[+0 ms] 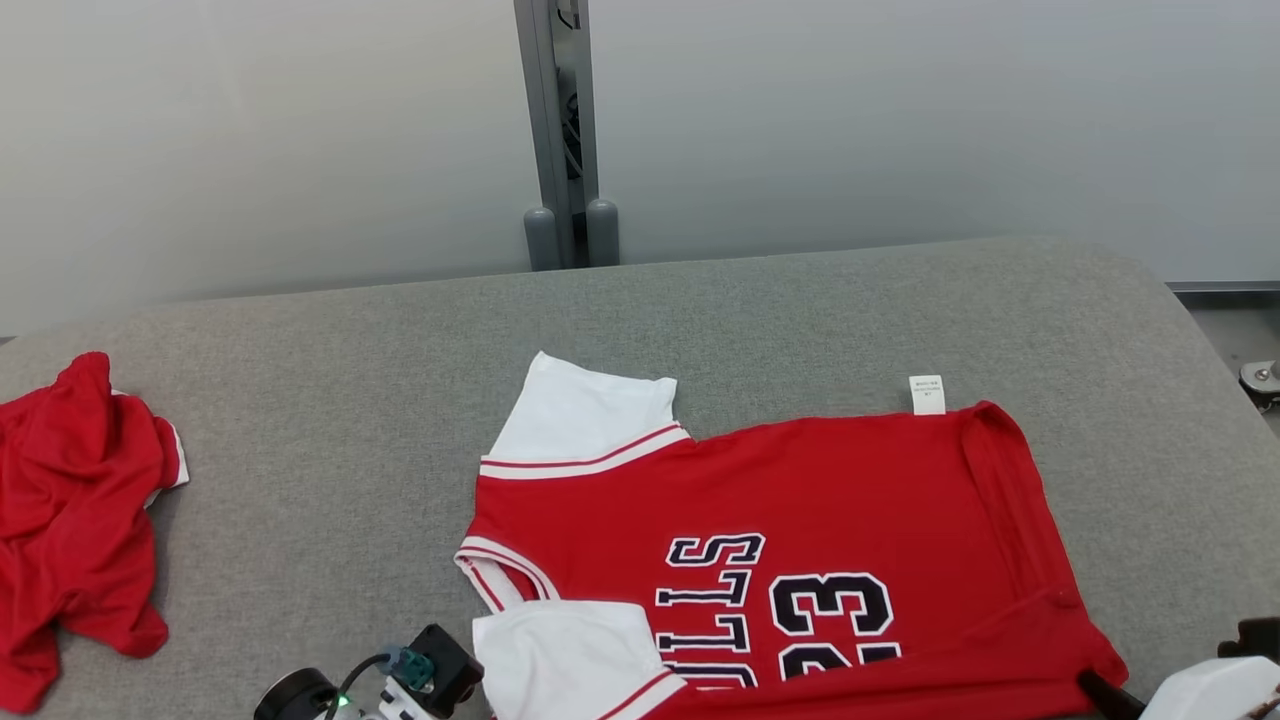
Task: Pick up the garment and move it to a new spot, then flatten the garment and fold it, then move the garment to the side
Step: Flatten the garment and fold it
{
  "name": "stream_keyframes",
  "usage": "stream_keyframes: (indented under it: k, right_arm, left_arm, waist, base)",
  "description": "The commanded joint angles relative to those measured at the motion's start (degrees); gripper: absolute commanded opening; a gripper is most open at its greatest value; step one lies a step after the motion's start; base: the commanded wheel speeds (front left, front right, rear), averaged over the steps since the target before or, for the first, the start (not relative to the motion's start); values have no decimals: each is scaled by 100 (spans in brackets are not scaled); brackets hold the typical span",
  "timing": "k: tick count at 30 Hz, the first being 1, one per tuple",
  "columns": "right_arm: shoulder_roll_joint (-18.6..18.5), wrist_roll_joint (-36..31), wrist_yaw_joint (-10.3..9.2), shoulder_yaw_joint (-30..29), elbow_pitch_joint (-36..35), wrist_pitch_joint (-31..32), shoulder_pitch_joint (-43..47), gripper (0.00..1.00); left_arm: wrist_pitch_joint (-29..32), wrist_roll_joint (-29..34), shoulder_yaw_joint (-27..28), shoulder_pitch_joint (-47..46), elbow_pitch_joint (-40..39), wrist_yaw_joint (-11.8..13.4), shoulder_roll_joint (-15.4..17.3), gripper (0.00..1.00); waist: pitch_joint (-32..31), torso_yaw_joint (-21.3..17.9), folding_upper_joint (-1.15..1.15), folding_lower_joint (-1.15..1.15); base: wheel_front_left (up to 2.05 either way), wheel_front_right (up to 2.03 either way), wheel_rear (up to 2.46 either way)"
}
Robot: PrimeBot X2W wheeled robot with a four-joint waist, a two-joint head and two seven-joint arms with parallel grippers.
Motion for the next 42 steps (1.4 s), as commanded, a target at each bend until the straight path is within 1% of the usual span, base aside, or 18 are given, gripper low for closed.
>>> stream_keyframes:
  k: [1,6,7,8,9,10,13,20,22,24,26,29,30,35,38,39,40,42]
  right_arm:
    - [-46,-115,-23,-147,-24,64,194,0]
    - [133,-352,-25,-558,-206,311,481,0]
    - [133,-352,-25,-558,-206,311,481,0]
    - [160,-435,-25,-677,-212,314,509,40]
    - [181,-535,-27,-769,-221,336,528,100]
    - [229,-608,-31,-872,-234,396,558,100]
    - [373,-874,-31,-1093,-356,560,603,100]
    - [516,-1588,-10,-2054,-800,729,592,100]
    - [530,-1896,-10,-2310,-1009,724,553,100]
    - [583,-2206,-9,-2533,-1248,629,471,100]
    - [646,-2520,-9,-2606,-1573,492,390,100]
    - [701,-2879,-9,-2495,-2057,134,348,100]
    - [690,-3011,-10,-2411,-2206,-56,319,100]
    - [572,-3471,-10,-1808,-2693,-1257,219,100]
    - [457,-3782,-10,-1376,-2700,-1940,166,100]
    - [443,-3877,-10,-1257,-2656,-2129,146,100]
    - [506,-3954,-10,-1117,-2474,-2428,84,100]
    - [518,-4055,-10,-998,-2274,-2621,1,100]
  left_arm:
    - [83,-22,-7,117,-46,66,164,0]
    - [194,-187,-17,308,-284,146,221,0]
    - [194,-187,-17,308,-284,146,221,0]
    - [187,-192,-21,335,-303,165,222,0]
    - [172,-198,-19,353,-320,194,221,41]
    - [143,-212,6,379,-331,234,216,100]
    - [168,-270,29,421,-373,297,203,100]
    - [-30,-267,296,240,-467,559,293,100]
    - [-218,-224,444,147,-482,675,279,100]
    - [-511,-159,617,72,-451,830,188,100]
    - [-876,-67,775,-15,-392,998,77,100]
    - [-1491,103,1021,-178,-200,1261,-131,100]
    - [-1719,125,1100,-212,-126,1347,-248,100]
    - [-2846,275,1401,-365,396,1628,-731,100]
    - [-3310,461,1494,-470,711,1737,-1002,100]
    - [-3379,554,1511,-489,814,1769,-1078,100]
    - [-3458,828,1583,-527,992,1890,-1185,100]
    - [-3476,1071,1825,-482,905,1982,-1413,100]
  waist:
    - [-11,-13,0,0]
    - [-34,-48,0,0]
    - [-34,-48,0,0]
    - [-35,-52,0,0]
    - [-37,-55,0,0]
    - [-39,-57,0,0]
    - [-36,-63,0,0]
    - [25,-46,0,0]
    - [51,-40,0,0]
    - [77,-33,0,0]
    - [102,-26,0,0]
    - [140,-14,0,0]
    - [153,-10,0,0]
    - [226,13,0,0]
    - [277,39,0,0]
    - [296,46,0,0]
    - [327,61,0,0]
    - [363,83,0,0]
  base:
    - [0,0,0]
    - [0,0,0]
    - [0,0,0]
    - [0,0,0]
    - [0,0,0]
    - [0,0,0]
    - [0,0,0]
    - [0,0,0]
    - [0,0,0]
    - [0,0,0]
    - [0,0,0]
    - [0,0,0]
    - [0,0,0]
    - [0,0,0]
    - [0,0,0]
    - [0,0,0]
    - [0,0,0]
    - [0,0,0]
